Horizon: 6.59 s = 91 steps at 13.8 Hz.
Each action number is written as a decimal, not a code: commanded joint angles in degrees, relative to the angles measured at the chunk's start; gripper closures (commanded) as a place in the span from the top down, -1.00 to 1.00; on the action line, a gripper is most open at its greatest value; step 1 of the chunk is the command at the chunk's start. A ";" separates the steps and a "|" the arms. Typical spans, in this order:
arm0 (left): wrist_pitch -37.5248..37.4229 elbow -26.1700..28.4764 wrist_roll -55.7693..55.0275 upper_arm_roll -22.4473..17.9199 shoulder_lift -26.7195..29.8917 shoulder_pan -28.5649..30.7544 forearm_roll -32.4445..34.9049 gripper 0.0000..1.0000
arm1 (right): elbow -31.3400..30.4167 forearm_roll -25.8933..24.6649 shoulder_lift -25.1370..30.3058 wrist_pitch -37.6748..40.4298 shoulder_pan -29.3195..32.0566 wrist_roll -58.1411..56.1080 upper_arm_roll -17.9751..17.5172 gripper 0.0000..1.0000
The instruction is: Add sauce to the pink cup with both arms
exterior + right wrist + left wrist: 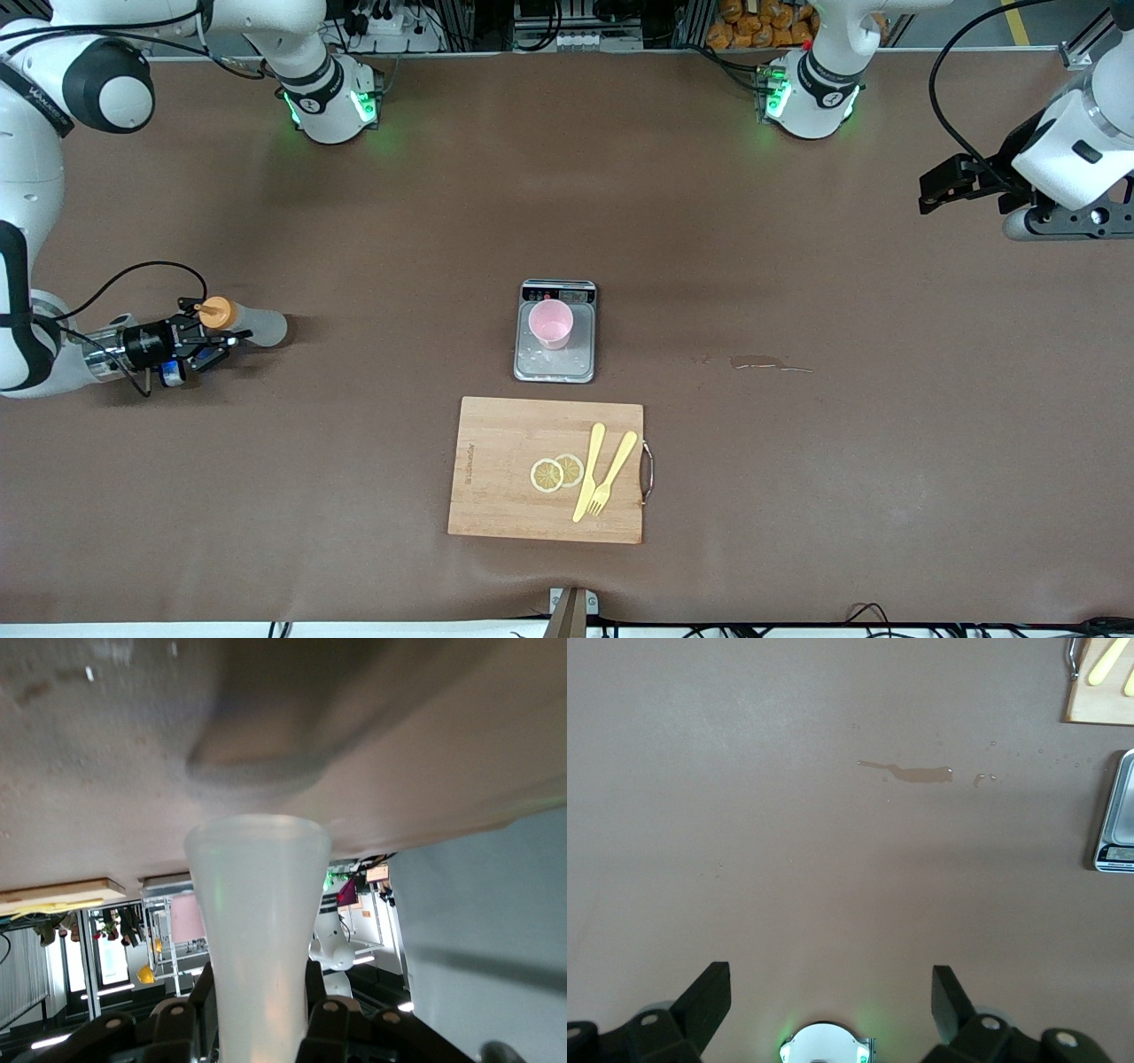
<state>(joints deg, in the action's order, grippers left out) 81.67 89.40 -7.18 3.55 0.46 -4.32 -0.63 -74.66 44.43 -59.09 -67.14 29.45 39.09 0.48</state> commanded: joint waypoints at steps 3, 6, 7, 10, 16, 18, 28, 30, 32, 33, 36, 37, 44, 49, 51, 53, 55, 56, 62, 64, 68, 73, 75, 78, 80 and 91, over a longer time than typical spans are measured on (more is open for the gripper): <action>-0.28 0.16 0.06 0.23 0.42 0.10 -1.04 1.00 | 0.66 -1.19 0.11 -0.35 1.57 -0.33 -1.00 -0.17; -0.28 0.16 -0.02 0.32 0.51 0.10 -1.04 1.00 | 0.66 -1.19 -0.32 -1.24 1.75 -0.42 -1.00 -0.16; -0.37 -0.02 -0.28 0.84 0.60 0.10 -1.21 1.00 | 0.66 -1.19 -0.50 -1.50 1.75 -0.42 -1.00 -0.10; -0.37 -0.02 -0.55 1.20 1.04 0.10 -1.65 1.00 | 0.66 -1.45 -0.68 -2.11 1.66 -0.51 -1.00 -0.05; -0.19 -0.37 -1.51 2.17 1.04 0.10 -2.96 1.00 | 1.62 -1.54 -0.41 -2.73 1.75 -0.16 -0.83 1.00; -0.19 -0.37 -1.61 2.17 1.04 0.10 -2.97 1.00 | 2.85 -2.86 0.55 -2.47 1.66 0.19 -0.56 1.00; 1.48 -0.63 -0.47 3.31 1.04 0.71 -2.27 1.00 | 13.31 -7.95 6.17 5.09 1.05 10.39 0.32 1.00; 1.48 -0.72 -0.46 3.22 1.13 0.71 -2.27 1.00 | 14.19 -10.84 8.63 5.35 0.26 10.39 0.23 1.00; 1.39 -0.63 -0.55 2.96 1.13 0.89 -2.01 1.00 | 15.85 -13.40 10.91 7.45 -0.97 10.39 0.23 1.00; 1.39 -0.55 -0.46 2.96 1.13 1.41 -1.92 1.00 | 17.08 -14.45 12.14 9.29 -1.50 10.39 0.23 1.00; 0.69 -0.37 -1.43 -0.82 1.21 -0.95 -1.92 1.00 | 17.62 -20.34 19.16 11.68 -6.84 10.39 0.23 1.00; 0.60 -0.37 -1.26 -0.91 1.30 -0.87 -1.92 1.00 | 17.62 -21.05 22.14 12.29 -8.78 10.39 0.23 1.00; 0.51 -0.72 5.34 -1.09 1.30 -0.60 -1.56 1.00 | 17.10 -26.74 33.41 15.99 -24.07 10.21 -0.03 1.00; 0.51 -0.81 -0.18 -0.82 1.39 -0.69 -1.48 1.00 | 7.83 -33.17 45.59 9.00 -25.41 -4.60 0.05 1.00; 0.51 -0.98 -0.03 -0.91 1.39 -0.61 -1.48 1.00 | -4.65 -37.30 55.71 0.99 -25.41 -12.24 -0.04 1.00; 0.42 -1.51 0.76 -0.91 1.39 -0.60 -1.56 1.00 | -7.08 -37.67 58.38 -1.23 -25.50 -14.13 0.05 1.00; 0.42 -1.77 1.21 -1.08 1.30 -0.60 -1.48 1.00 | -6.20 -38.45 58.12 -3.25 -25.93 -14.22 0.05 1.00; 0.51 -2.21 1.21 -1.09 1.21 -0.69 -1.48 1.00 | -6.02 -40.46 58.21 -3.87 -26.55 -14.13 -0.12 1.00; 0.69 -3.36 1.38 -1.52 0.25 -0.52 -1.30 1.00 | -6.02 -40.74 58.12 -9.14 -28.66 -14.30 -0.30 1.00; 0.86 -3.27 1.47 -1.09 -0.54 -0.78 1.67 1.00 | -6.02 -40.74 58.03 -10.37 -28.75 -15.79 -0.39 1.00; 0.95 -3.18 1.56 -0.91 -0.81 -0.96 1.60 1.00 | -6.11 -40.74 57.95 -11.34 -28.57 -21.16 -0.21 1.00; 0.86 -3.27 4.37 -1.08 -0.37 -0.52 1.34 1.00 | -6.20 -40.74 57.95 -11.52 -28.57 -21.16 -0.21 1.00; 0.86 -3.27 3.85 -1.17 -0.28 -0.60 1.07 1.00 | -6.20 -40.74 57.95 -11.43 -28.57 -21.16 -0.21 1.00; 0.86 -3.27 3.84 -1.17 -0.28 -0.60 1.07 1.00 | -6.20 -40.83 57.95 -11.52 -28.66 -21.25 -0.21 1.00; 0.86 -3.27 3.76 -1.17 -0.28 -0.60 1.07 1.00 | -6.20 -40.83 57.95 -11.61 -28.66 -21.34 -0.21 1.00; 0.77 -3.27 3.58 -1.17 -0.28 -0.60 0.99 1.00 | -6.46 -44.70 57.95 -13.72 -30.33 -34.07 -0.30 1.00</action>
<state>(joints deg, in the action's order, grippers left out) 82.77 86.69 -4.06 2.37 -0.12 -4.91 -0.21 -80.21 1.17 -1.87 -80.14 -0.15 6.99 -0.16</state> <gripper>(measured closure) 0.000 0.000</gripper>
